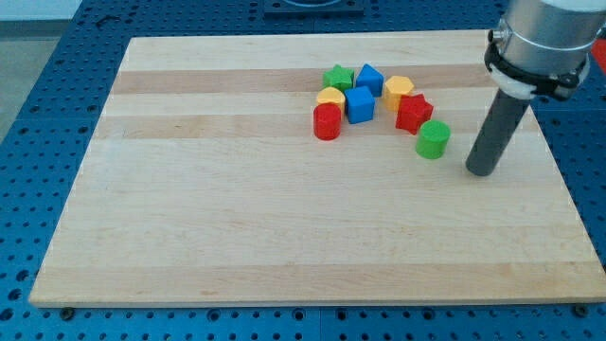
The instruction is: Push blue triangle a bit down
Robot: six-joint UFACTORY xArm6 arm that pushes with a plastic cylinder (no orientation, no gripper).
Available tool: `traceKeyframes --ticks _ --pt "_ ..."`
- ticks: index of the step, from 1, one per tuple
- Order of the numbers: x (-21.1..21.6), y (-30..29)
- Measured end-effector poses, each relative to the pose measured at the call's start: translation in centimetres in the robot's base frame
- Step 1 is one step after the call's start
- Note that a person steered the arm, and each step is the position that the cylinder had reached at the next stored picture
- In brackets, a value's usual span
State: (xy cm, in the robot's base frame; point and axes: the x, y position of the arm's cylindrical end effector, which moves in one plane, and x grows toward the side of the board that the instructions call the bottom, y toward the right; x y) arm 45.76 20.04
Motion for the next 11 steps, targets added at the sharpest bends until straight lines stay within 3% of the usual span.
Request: traceKeyframes --ticks 3,8,9,11 --pt "-13.2 -2.6" --pt "-14.4 -8.7" --pt "-17.9 -8.8" --pt "-18.8 -11.9"
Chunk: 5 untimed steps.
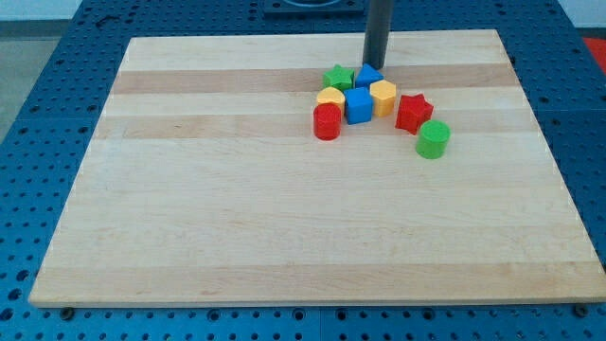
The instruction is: Push blue triangle a bit down
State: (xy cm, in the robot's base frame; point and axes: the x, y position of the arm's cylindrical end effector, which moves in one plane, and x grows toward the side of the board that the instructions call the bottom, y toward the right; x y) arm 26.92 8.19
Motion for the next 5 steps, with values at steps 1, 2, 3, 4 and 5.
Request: traceKeyframes --ticks 1,2,3,4,5 --pt "0.7 -0.2" --pt "1.2 -0.2" --pt "1.9 -0.2" --pt "2.2 -0.2" --pt "2.3 -0.2"
